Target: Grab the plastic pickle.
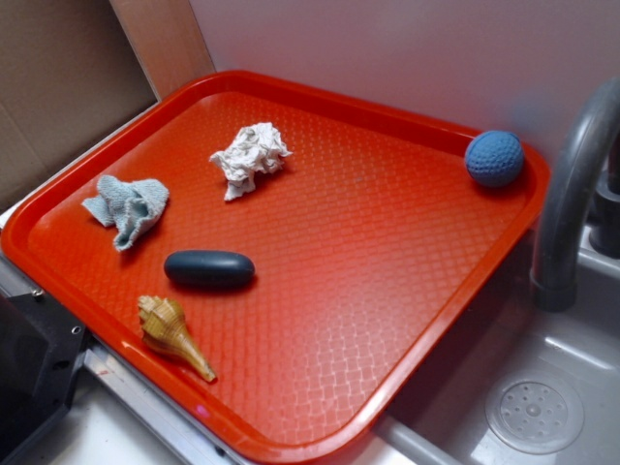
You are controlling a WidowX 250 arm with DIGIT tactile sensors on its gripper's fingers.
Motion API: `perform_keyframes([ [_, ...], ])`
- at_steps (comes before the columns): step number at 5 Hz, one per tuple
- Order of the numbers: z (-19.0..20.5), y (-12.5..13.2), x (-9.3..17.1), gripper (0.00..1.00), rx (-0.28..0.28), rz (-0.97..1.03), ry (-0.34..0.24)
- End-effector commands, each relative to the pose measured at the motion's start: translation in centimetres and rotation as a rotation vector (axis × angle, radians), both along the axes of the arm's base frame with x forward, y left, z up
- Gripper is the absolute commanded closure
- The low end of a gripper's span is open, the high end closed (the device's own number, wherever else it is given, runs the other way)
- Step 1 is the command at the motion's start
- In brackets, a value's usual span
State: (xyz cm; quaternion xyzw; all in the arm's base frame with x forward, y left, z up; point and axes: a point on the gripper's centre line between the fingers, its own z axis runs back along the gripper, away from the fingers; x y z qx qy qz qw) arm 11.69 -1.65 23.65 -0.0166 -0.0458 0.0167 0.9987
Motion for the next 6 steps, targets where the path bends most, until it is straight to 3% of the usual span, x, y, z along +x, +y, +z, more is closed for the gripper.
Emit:
perform_keyframes([
  [1,0.0,0.0,0.0,0.00,0.000,0.000,0.000],
  [2,-4.8,-5.0,1.7,0.00,0.187,-0.240,-0.113],
  [3,-9.1,-6.8,3.1,0.00,0.154,-0.485,-0.176],
  [4,-13.9,-7.9,4.2,0.00,0.041,-0.621,-0.184],
  [6,-17.2,-5.6,5.4,0.00,0.112,-0.479,-0.118],
])
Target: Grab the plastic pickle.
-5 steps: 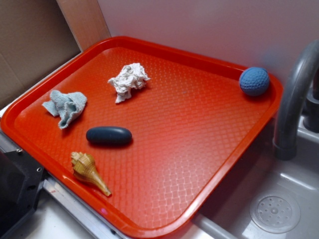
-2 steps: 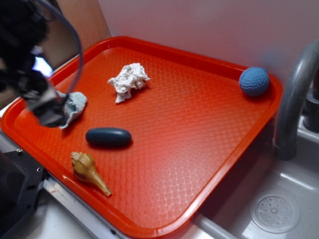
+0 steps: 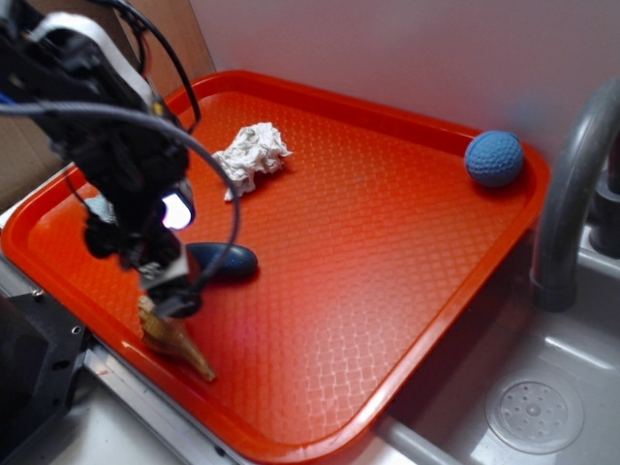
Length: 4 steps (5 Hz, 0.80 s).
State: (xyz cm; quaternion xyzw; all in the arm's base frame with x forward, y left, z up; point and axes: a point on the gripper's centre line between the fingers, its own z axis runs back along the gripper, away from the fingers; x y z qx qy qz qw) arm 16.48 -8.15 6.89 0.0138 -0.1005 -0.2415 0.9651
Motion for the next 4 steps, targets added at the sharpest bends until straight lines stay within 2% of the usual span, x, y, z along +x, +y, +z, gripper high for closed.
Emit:
perform_keyframes([
  [1,-2.0,2.1,0.9,0.00,0.002,0.052,0.060],
  [2,-4.2,2.1,1.3,0.00,-0.011,0.030,0.157],
  [3,-5.0,1.1,1.2,0.16,0.034,-0.062,0.192],
  [4,-5.2,1.1,1.1,1.00,0.028,-0.041,0.206],
])
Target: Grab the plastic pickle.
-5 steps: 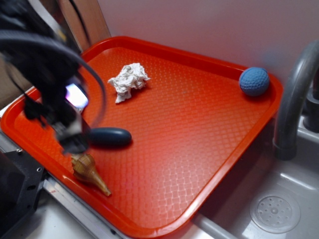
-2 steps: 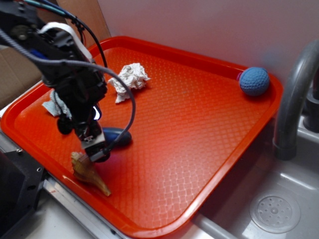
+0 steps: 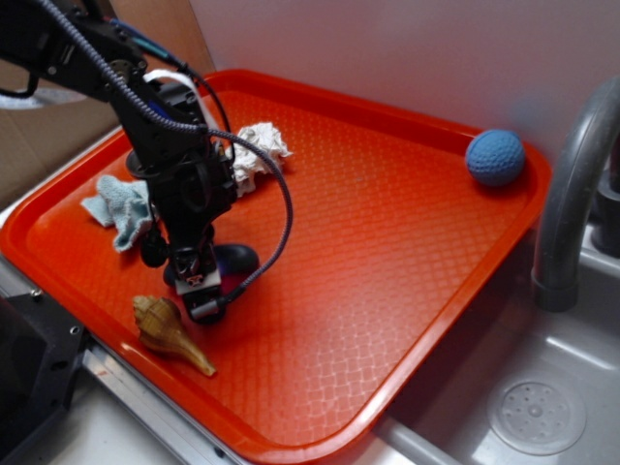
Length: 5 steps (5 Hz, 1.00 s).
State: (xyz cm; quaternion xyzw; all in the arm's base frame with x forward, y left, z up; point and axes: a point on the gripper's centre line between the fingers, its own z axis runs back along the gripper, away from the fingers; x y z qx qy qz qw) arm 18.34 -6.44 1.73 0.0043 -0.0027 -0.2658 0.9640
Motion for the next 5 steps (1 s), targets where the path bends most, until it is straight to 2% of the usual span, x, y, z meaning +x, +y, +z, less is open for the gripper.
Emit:
perform_keyframes([
  [1,2.4,0.3,-1.2,1.00,0.008,0.019,-0.043],
  [2,7.1,4.5,-1.3,1.00,-0.088,0.247,-0.217],
  [3,12.3,6.3,-1.1,1.00,0.008,0.383,-0.268],
  [4,17.4,5.9,-0.3,1.00,0.108,0.505,-0.275],
  [5,22.4,5.1,0.6,1.00,0.024,0.524,-0.197],
])
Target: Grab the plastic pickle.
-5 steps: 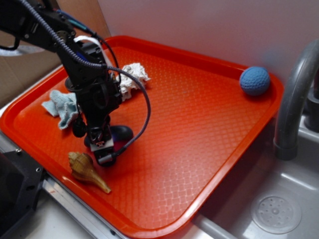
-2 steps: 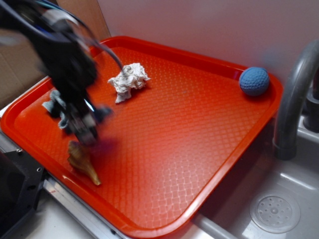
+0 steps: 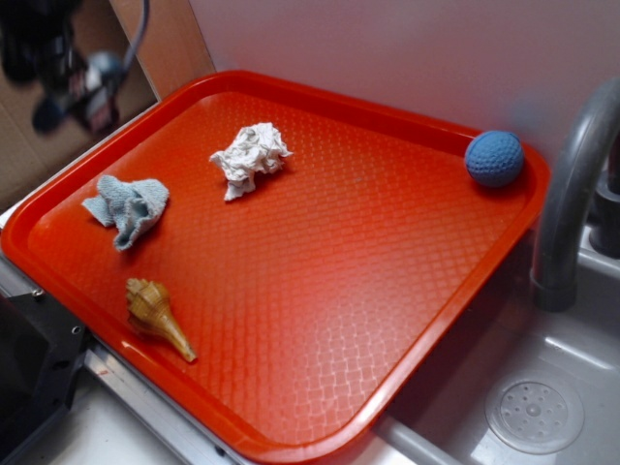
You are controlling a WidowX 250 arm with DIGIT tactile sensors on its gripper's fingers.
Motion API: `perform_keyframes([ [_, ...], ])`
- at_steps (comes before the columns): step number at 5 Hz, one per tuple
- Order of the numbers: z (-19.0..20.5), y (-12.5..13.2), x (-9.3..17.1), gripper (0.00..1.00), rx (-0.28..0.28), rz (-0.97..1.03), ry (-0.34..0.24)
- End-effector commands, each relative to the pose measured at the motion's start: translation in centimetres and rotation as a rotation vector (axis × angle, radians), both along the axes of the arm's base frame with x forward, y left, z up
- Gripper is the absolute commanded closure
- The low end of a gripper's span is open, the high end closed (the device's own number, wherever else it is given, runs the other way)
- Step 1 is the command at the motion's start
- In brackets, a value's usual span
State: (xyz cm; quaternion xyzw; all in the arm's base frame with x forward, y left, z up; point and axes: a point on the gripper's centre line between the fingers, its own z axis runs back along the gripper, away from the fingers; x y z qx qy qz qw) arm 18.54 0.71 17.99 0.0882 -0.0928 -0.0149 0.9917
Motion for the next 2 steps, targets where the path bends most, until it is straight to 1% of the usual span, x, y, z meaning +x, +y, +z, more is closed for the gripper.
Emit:
perform_keyframes([
  [1,8.03,-2.71,0.47,1.00,-0.067,0.003,0.008],
  [2,8.21,-2.63,0.31,1.00,-0.110,0.030,0.006],
])
